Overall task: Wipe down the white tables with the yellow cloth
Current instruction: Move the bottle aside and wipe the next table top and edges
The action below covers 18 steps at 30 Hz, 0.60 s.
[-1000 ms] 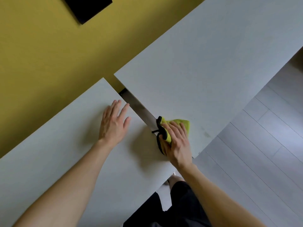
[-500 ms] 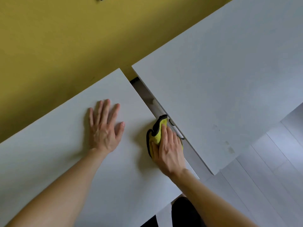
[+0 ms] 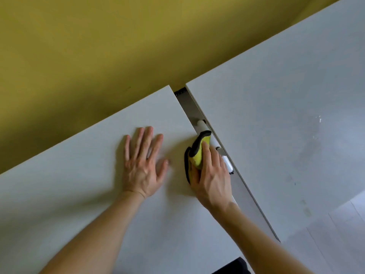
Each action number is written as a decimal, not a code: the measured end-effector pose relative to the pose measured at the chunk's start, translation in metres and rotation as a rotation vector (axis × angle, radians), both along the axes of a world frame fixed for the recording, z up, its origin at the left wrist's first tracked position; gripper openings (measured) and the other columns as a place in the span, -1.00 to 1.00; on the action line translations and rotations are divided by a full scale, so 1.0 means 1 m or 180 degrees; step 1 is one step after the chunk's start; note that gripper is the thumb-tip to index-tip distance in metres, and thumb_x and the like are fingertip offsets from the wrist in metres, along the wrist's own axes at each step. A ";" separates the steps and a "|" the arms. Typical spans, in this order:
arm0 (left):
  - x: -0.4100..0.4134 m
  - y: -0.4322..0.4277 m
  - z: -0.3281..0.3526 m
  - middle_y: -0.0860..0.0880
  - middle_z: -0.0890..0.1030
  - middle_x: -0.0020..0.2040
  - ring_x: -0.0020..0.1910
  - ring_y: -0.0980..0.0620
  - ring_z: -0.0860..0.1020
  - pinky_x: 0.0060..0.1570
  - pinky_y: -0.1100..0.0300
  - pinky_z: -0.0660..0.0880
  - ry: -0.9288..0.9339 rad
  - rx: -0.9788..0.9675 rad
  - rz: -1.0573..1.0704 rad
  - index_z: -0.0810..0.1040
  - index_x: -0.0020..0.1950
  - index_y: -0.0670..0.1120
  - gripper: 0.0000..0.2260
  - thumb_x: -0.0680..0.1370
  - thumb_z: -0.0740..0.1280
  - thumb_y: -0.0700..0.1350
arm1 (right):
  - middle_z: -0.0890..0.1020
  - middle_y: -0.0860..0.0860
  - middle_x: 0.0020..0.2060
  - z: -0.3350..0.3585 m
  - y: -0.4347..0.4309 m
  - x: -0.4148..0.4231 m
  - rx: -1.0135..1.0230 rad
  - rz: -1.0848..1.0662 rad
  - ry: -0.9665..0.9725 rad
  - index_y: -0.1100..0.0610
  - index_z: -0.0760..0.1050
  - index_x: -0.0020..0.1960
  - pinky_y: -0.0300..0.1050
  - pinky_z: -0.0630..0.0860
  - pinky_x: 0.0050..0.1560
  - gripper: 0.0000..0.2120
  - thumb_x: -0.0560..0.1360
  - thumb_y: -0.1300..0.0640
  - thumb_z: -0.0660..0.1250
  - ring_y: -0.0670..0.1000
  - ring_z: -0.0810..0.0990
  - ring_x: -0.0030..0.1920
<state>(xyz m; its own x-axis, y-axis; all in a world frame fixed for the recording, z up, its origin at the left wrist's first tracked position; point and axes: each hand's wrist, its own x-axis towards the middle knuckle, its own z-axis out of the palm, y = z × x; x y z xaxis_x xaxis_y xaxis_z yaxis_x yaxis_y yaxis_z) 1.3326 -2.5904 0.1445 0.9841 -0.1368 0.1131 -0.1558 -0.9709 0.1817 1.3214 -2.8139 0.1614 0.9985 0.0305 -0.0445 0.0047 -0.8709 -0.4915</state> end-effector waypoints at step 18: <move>0.004 0.000 0.002 -0.15 0.21 0.76 0.76 -0.19 0.15 0.63 -0.42 0.15 0.0119 0.0034 0.0141 0.31 0.73 -0.14 -0.32 0.69 0.17 0.22 | 0.53 0.28 0.31 -0.007 0.097 0.146 -0.0314 -0.0051 -0.0076 0.18 0.26 0.66 0.21 0.56 0.06 -0.29 0.70 -0.28 0.11 0.34 0.57 0.15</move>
